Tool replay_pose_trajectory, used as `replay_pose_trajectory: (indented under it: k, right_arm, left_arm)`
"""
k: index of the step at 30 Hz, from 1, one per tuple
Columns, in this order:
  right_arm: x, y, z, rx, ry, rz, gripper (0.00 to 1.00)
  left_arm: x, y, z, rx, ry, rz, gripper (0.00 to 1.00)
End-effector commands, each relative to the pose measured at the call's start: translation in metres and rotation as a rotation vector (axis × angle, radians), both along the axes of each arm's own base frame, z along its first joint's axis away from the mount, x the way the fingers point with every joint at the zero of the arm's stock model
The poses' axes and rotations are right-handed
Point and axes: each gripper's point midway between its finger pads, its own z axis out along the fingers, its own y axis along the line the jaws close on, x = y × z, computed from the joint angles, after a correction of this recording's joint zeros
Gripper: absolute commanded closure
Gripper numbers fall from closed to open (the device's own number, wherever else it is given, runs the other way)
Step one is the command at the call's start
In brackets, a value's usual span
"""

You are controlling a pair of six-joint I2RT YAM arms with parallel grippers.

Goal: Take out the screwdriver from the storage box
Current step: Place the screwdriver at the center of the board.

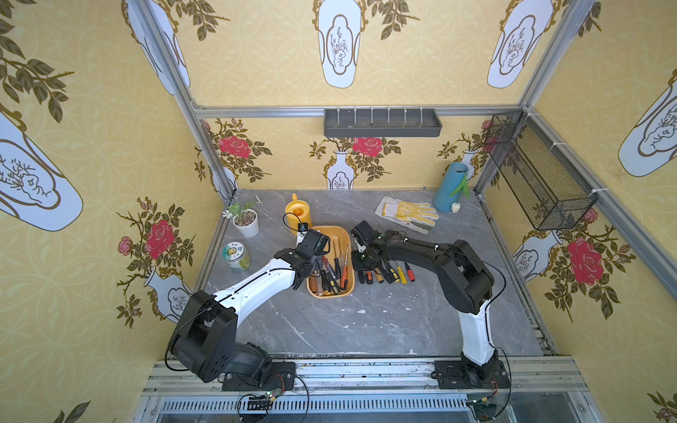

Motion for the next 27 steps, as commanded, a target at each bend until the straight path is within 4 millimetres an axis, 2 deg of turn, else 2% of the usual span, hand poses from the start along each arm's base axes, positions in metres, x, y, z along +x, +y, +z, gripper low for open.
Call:
replay_pose_trajectory:
  k: [1, 3, 8, 13, 20, 27]
  right_arm:
    - [0.001, -0.003, -0.002, -0.023, 0.003, -0.018, 0.81]
    - [0.001, -0.003, -0.003, -0.027, 0.007, -0.018, 0.78]
    - [0.001, -0.005, -0.001, -0.032, 0.007, -0.022, 0.62]
    - [0.002, -0.006, 0.005, -0.03, -0.005, -0.021, 0.55]
    - [0.003, -0.009, 0.022, -0.018, -0.043, -0.03, 0.54]
    - [0.007, -0.01, 0.063, 0.035, -0.148, -0.028, 0.53]
  left_arm:
    - [0.005, -0.002, 0.003, -0.005, -0.024, -0.002, 1.0]
    - [0.006, -0.002, 0.004, -0.004, -0.024, -0.004, 1.0]
    - [0.006, -0.002, 0.002, -0.006, -0.021, -0.001, 1.0]
    - [0.005, -0.002, 0.001, -0.013, -0.018, 0.002, 1.0]
    - [0.004, -0.002, 0.001, -0.017, -0.018, 0.005, 1.0]
    - [0.003, -0.002, -0.001, -0.025, -0.022, 0.013, 1.0]
